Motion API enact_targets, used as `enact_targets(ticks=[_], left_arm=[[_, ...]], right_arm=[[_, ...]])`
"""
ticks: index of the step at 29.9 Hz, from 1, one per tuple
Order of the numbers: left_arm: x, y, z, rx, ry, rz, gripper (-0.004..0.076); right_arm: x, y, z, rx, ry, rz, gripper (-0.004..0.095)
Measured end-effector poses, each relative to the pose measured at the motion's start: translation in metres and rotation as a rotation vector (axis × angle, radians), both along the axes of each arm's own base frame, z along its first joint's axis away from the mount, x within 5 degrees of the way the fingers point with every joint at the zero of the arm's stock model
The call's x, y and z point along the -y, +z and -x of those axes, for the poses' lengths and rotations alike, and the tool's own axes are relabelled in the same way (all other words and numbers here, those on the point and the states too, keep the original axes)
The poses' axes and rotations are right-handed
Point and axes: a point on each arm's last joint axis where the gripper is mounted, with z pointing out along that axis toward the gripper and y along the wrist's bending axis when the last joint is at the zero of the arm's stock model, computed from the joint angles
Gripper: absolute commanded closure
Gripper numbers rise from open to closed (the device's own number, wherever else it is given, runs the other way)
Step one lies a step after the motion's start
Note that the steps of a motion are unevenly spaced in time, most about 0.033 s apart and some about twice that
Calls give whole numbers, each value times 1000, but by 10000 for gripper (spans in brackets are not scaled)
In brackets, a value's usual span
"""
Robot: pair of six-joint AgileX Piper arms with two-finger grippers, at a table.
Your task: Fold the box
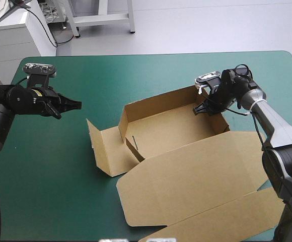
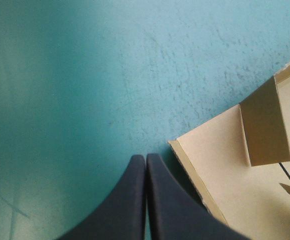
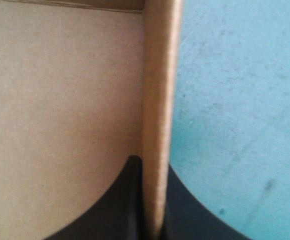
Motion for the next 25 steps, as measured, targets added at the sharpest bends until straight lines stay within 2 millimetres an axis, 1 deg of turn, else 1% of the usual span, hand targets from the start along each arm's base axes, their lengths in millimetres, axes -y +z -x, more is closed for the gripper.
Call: enact_targets(ticks=[10,13,16,18,20,22,25], left_arm=[[0,-1,2,-22,-5,-2,732],[0,-5,-2,-33,-4,-4,732],[-5,-14,-10,-71,20,-4,732],[-16,-21,-18,-95,70,12,732],[-32,-29,-25,-115,133,54,732],[-54,-32,-30,-118,207,130,732],[-88,-33,-31,-93,288,259,732]], right_arm=[[-2,1,0,-9,-34,-43,927],[-5,7,0,-21,-37,-81,927],[-3,22,-1,-37,-44,-132,927],[3,32,-2,-55,-58,-163,927],[14,44,-3,-53,-84,-200,927],[28,54,-3,-40,-121,-251,927],[50,72,2,-6,-165,-340,927]])
